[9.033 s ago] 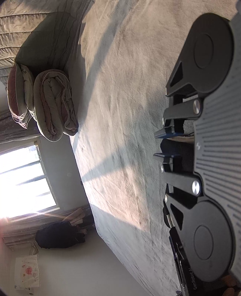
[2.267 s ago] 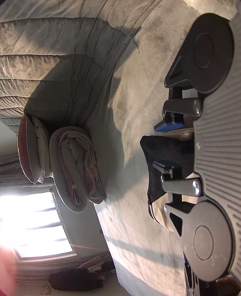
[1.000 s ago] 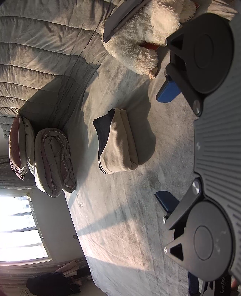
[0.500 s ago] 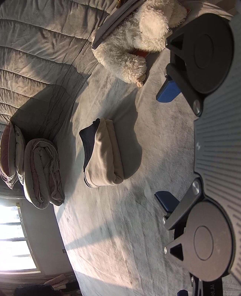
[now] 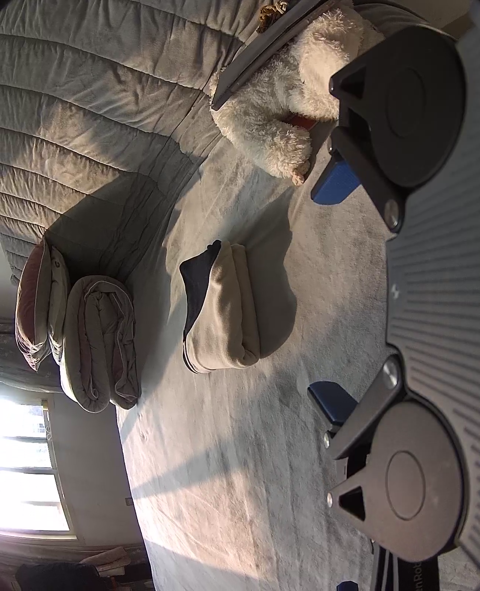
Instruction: Fold clothes
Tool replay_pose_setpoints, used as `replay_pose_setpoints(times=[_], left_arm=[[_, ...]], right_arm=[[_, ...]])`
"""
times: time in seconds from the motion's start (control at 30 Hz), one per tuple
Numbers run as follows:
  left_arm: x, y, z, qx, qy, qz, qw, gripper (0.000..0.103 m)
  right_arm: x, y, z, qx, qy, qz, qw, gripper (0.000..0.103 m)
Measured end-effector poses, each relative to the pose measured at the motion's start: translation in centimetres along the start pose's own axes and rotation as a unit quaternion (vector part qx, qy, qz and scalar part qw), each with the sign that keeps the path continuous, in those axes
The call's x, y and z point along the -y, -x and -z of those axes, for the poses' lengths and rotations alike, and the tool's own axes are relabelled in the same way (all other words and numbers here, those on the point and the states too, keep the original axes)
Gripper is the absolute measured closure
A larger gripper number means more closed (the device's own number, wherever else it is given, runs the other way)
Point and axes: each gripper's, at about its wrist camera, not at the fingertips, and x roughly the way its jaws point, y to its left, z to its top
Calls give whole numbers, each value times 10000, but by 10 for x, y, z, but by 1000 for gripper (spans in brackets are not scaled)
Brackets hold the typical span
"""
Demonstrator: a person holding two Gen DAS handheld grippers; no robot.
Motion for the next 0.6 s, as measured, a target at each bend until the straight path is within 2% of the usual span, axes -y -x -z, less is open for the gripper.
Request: replay_pose_setpoints(times=[0.6], left_arm=[[0, -5, 2, -65, 3, 0, 10000, 1]], right_arm=[[-2, 0, 0, -23, -18, -133, 9999, 0]])
